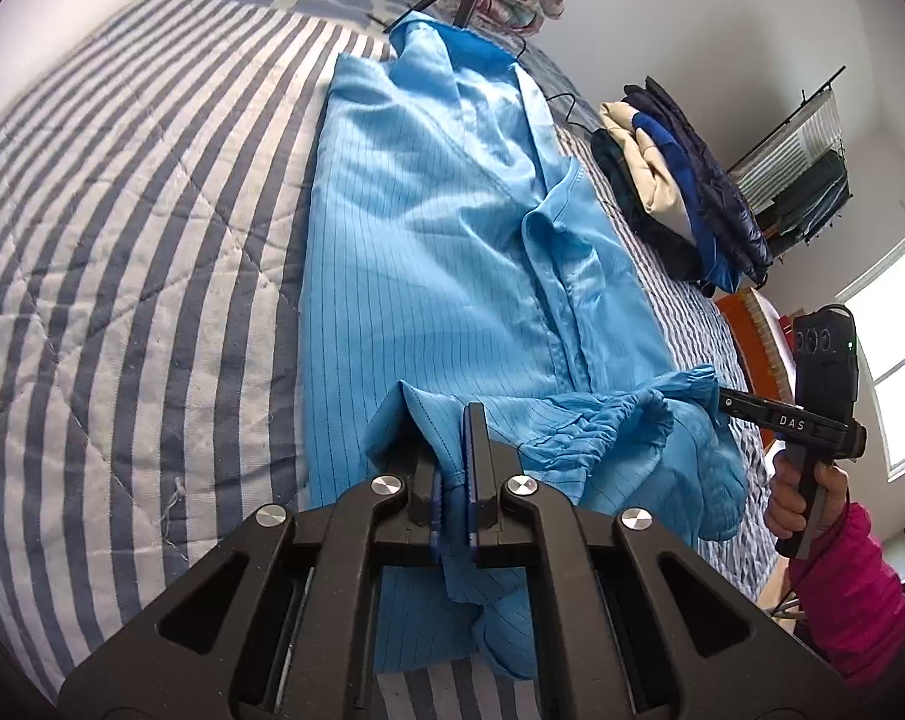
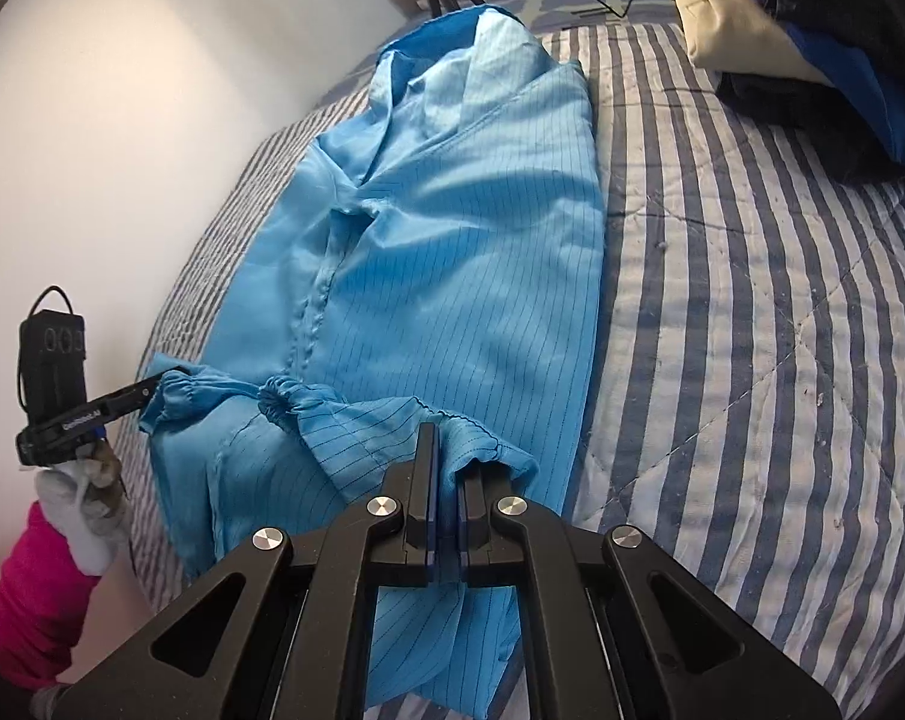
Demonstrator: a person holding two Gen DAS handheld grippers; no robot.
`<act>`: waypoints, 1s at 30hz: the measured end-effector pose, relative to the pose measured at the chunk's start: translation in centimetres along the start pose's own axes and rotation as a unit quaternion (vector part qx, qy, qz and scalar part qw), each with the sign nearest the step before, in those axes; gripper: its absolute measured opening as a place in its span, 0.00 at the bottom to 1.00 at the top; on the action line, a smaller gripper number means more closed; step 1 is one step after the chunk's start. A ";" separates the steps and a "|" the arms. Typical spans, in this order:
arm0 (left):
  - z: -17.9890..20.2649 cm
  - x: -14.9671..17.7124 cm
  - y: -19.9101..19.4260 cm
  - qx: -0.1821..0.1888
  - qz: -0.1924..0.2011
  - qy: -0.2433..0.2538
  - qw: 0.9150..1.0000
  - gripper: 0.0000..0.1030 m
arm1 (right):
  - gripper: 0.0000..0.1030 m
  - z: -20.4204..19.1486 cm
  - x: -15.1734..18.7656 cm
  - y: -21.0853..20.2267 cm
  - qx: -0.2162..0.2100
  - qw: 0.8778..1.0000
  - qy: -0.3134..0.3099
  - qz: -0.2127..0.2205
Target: Fold large clothes
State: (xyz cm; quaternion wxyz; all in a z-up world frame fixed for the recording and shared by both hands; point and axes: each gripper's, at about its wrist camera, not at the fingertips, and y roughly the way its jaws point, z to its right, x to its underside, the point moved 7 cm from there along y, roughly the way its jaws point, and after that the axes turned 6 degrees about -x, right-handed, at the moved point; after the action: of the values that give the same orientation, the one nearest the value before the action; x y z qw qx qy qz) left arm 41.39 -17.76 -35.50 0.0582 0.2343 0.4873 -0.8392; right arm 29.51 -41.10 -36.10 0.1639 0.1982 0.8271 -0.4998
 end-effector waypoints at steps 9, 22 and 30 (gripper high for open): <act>0.3 -1.4 -2.9 0.011 0.013 0.009 1.000 0.48 | 0.17 -1.3 0.3 -4.2 -0.012 1.000 -0.013 0.012; 4.5 8.5 -5.1 0.018 -0.055 0.157 0.986 0.48 | 0.42 -4.7 9.0 -5.7 0.004 0.989 -0.145 -0.019; 5.4 8.6 -2.6 -0.001 -0.055 0.178 0.982 0.48 | 0.40 -4.3 7.6 -3.2 0.030 0.985 -0.169 -0.037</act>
State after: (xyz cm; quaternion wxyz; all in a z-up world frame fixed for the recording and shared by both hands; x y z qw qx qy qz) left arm 31.14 -19.88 -35.08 -0.0757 0.3525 0.5029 -0.7856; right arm 21.05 -37.40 -35.31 0.2766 0.0854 0.7790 -0.5562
